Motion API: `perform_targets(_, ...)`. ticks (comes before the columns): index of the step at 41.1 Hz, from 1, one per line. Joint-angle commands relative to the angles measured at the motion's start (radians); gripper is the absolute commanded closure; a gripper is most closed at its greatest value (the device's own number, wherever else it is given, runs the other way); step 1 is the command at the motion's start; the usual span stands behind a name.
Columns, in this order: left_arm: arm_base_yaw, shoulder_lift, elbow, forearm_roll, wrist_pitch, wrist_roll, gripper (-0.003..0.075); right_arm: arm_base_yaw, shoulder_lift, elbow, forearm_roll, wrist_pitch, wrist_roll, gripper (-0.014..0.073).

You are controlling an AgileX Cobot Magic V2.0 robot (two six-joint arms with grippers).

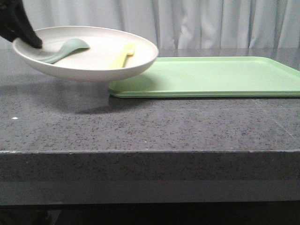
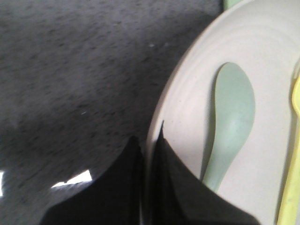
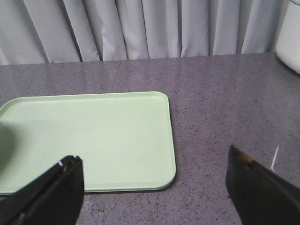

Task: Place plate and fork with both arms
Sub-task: 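Lift the plate with the left gripper and carry it onto the green tray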

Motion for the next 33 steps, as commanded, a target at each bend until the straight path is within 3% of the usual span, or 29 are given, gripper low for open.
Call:
perform_targets(1,-0.087,0.031,-0.135,-0.071,-0.042,-0.052,0.0738,-0.004,0.012,-0.037,-0.001,-0.076,-0.001,-0.0042)
perform_targets(11,-0.255,0.261,-0.458,-0.071,-0.009,-0.135,0.0738,-0.004,0.012,-0.037,-0.001,-0.076,-0.001,-0.0042)
perform_targets(18,-0.301,0.416,-0.682,-0.069,0.039,-0.228,0.0738,-0.004,0.012,-0.037,-0.001,-0.072,-0.001,-0.0042)
perform_targets(24,-0.313,0.492,-0.777,-0.069,0.063,-0.281,0.0736,-0.004,0.012,-0.037,-0.001,-0.072,-0.001,-0.0042)
perform_targets(33,-0.327,0.512,-0.786,-0.057,0.056,-0.291,0.0707,-0.004,0.012,-0.037,-0.001,-0.072,-0.001,-0.0042)
